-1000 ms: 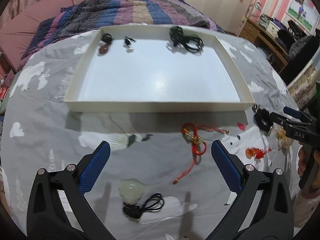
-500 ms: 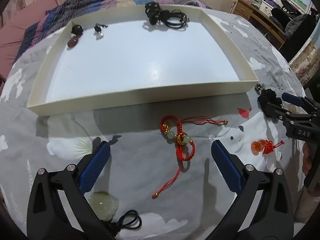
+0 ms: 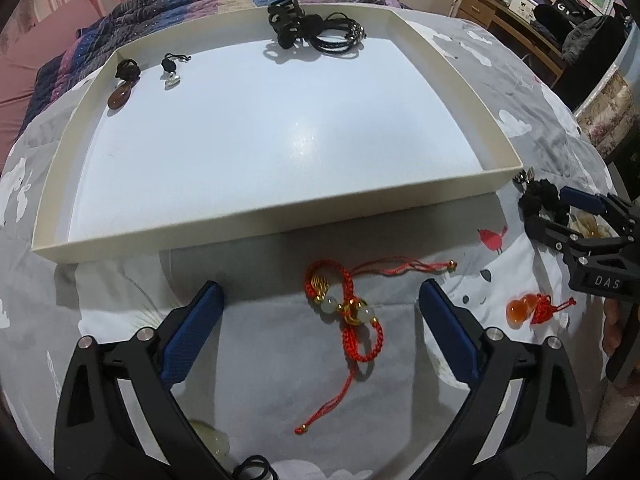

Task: Organize jewelry
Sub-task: 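Close right tool on black beaded bracelet while left tool grasps red knotted cord, then carry beaded bracelet in right tool over tray while left tool carries red cord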

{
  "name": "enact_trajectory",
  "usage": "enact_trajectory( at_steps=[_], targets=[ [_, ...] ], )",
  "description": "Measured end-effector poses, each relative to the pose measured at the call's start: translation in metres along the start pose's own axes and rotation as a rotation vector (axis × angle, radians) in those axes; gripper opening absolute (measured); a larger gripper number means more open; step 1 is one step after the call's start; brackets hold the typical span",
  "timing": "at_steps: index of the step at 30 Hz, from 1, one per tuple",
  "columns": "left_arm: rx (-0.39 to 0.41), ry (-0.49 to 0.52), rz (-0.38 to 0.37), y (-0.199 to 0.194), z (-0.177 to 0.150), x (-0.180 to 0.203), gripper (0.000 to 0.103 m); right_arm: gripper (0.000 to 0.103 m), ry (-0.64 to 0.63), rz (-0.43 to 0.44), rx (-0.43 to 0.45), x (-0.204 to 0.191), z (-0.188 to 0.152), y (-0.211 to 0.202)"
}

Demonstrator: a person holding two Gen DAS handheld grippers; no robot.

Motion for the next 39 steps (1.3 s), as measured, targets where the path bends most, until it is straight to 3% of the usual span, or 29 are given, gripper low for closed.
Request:
enact_trajectory(
  at_steps=[6, 8, 10, 13, 17, 19, 29, 39],
  targets=[
    [0.037, -0.007, 0.041, -0.005, 0.003, -0.008, 0.068, 0.090, -0.001, -0.002, 0.013, -0.001, 0.000, 0.000],
    [0.045, -0.015, 0.050, -0.006, 0.004, -0.011, 0.060, 0.085, -0.007, -0.001, 0.020, -0.003, 0.001, -0.001],
    [0.056, -0.018, 0.055, -0.008, 0.005, -0.013, 0.041, 0.079, -0.011, -0.004, 0.024, -0.004, 0.002, -0.002],
    [0.053, -0.019, 0.053, -0.010, 0.004, -0.012, 0.026, 0.064, -0.015, 0.004, 0.032, -0.008, 0.003, -0.005],
    [0.056, -0.007, 0.065, -0.013, -0.001, -0.013, 0.020, 0.045, -0.020, 0.009, 0.036, -0.012, 0.004, -0.008],
    [0.050, -0.010, 0.059, -0.014, -0.001, -0.013, 0.012, 0.023, -0.016, 0.013, 0.042, -0.014, 0.004, -0.009],
    [0.041, -0.018, 0.017, -0.022, -0.005, -0.016, 0.003, 0.017, -0.014, 0.000, 0.062, -0.017, 0.005, -0.022],
    [0.130, -0.032, -0.027, -0.067, 0.007, -0.020, 0.003, 0.017, -0.009, 0.003, 0.162, -0.021, 0.040, -0.062]
  ],
)
Point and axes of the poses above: each gripper's, at about its wrist camera, not at the fingertips, and y roughly the way its jaws point, x to its right, z to its top, the point moved 8 cm from there along y, roughly the way its jaws point, and after that the axes turned 6 degrees about -y, right-handed, at the moved point
